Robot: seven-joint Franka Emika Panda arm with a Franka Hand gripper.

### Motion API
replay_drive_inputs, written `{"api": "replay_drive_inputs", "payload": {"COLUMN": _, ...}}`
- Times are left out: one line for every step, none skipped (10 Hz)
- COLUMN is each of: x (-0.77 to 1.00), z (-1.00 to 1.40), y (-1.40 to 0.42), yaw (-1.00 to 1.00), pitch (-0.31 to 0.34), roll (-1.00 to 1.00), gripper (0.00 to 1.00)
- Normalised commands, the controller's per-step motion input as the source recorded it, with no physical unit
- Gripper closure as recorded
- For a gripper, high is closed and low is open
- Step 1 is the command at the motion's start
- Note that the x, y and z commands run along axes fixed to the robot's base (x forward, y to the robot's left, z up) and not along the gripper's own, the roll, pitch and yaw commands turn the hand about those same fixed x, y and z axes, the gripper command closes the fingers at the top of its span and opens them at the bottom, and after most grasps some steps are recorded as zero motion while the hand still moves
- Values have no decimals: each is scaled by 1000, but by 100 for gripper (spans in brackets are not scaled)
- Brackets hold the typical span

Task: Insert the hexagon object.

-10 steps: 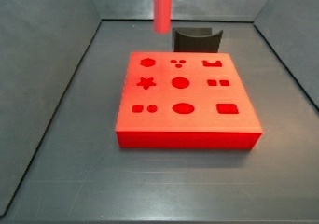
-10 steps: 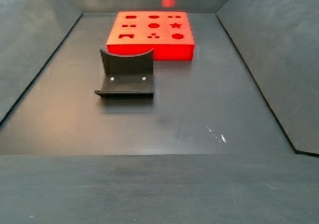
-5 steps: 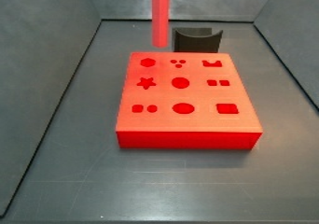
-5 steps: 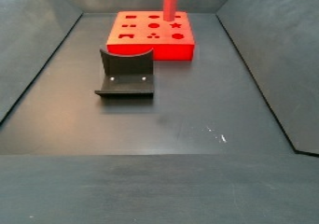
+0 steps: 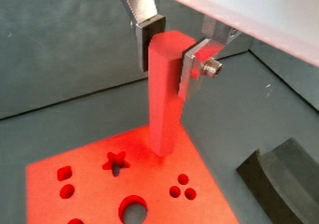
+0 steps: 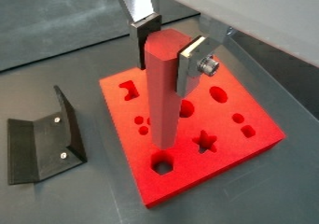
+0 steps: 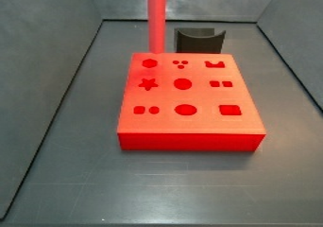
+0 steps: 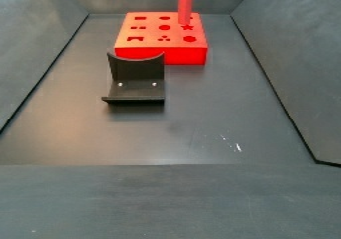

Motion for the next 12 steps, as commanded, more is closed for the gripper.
{"api": "replay_drive_inputs", "payload": {"x": 14, "z": -271, "y": 134, "yaw": -66, "pitch": -107, "roll": 0, "gripper": 100}}
{"api": "replay_drive_inputs", "payload": {"x": 0, "z": -203, "y": 117, "yaw": -23, "pitch": -69, "roll": 6, "gripper": 100}}
{"api": "replay_drive_inputs", "payload": {"x": 0, "z": -191, "y": 131, "yaw": 0, "pitch": -69, "roll": 27, "gripper": 100}}
{"api": "replay_drive_inputs", "payload": {"x": 0, "z": -191, "y": 149, "yaw": 0, "pitch": -57, "roll": 69, "gripper": 100}}
{"api": "replay_drive_inputs", "payload": {"x": -89, "z": -194, "y": 0, "yaw": 177, "pitch": -106, "roll": 163, "gripper": 100}}
{"api": "replay_drive_inputs", "payload": {"x": -60, "z": -186, "y": -57, "yaw": 263, "pitch": -130, "roll": 181, "gripper": 100}}
{"api": "replay_drive_inputs", "payload": {"x": -34, "z": -166, "y": -131, "yaw": 237, "pitch": -120, "roll": 197, "gripper": 100}}
{"api": "replay_drive_inputs", "payload": {"x": -69, "z": -191, "y": -100, "yaw": 251, "pitch": -129, "roll": 207, "gripper": 100}}
{"api": "replay_drive_inputs", "payload": {"x": -106, "z": -191, "y": -49, "yaw": 260, "pitch": -140, "roll": 197, "gripper": 100}}
{"api": "replay_drive_inputs", "payload": {"x": -46, "z": -111, "y": -71, "yaw": 203, "pitch": -106, "roll": 171, "gripper": 100}}
{"api": "replay_drive_inputs", "payload": {"x": -63, "z": -117, "y": -9, "yaw": 151, "pitch": -100, "roll": 119, "gripper": 100}}
{"api": "replay_drive_inputs", "payload": {"x": -103, "z": -157, "y": 0, "yaw": 109, "pitch": -131, "roll": 26, "gripper": 100}}
